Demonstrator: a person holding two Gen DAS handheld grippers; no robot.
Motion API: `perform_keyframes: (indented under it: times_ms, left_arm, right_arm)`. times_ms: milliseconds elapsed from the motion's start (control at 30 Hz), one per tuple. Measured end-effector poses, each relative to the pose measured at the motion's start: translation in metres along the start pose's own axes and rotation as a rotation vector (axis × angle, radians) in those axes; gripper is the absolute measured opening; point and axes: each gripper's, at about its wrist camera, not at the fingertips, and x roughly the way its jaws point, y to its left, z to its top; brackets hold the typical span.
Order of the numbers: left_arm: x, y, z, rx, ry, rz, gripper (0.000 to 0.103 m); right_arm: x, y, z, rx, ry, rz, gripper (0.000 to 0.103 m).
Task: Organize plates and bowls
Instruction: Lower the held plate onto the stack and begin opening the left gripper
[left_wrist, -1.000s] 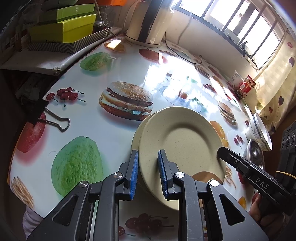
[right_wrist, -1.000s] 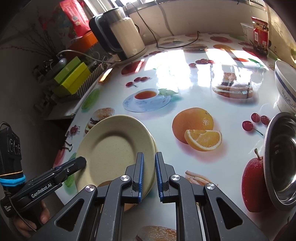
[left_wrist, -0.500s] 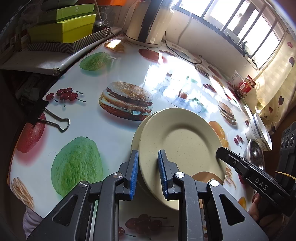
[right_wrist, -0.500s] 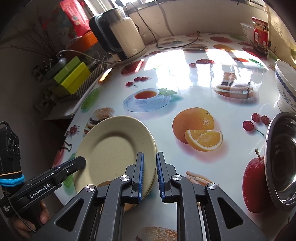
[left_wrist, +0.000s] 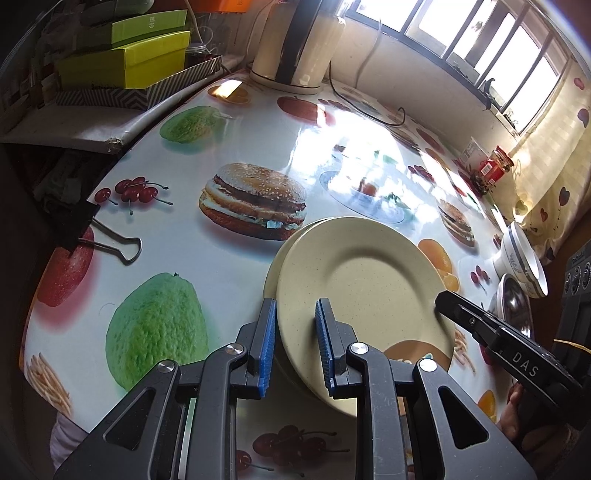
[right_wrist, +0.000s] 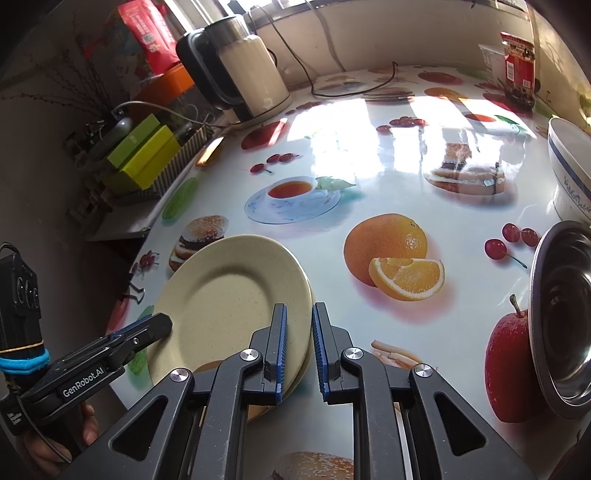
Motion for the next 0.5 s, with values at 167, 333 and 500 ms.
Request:
perform_keyframes:
  times_ms: [167, 333, 500]
  left_arm:
    - [-0.0003, -0.0002, 0.0000, 0.000, -0.002, 0.004, 0.023]
    - [-0.0003, -0.0006, -0.0002, 0.005, 0.000, 0.002, 0.028]
    - [-0.0003, -0.0007, -0.0003, 0.005, 0.001, 0.001, 0.029]
  right_arm:
    - [-0.0003, -0.0003, -0.0004, 0.000, 0.000, 0.001, 0.016]
    - [0.0004, 0.0006, 0.0001, -0.003, 0.000, 0.005, 0.016]
    - [0.0002, 0.0004, 0.0005, -0.004, 0.000, 0.005, 0.016]
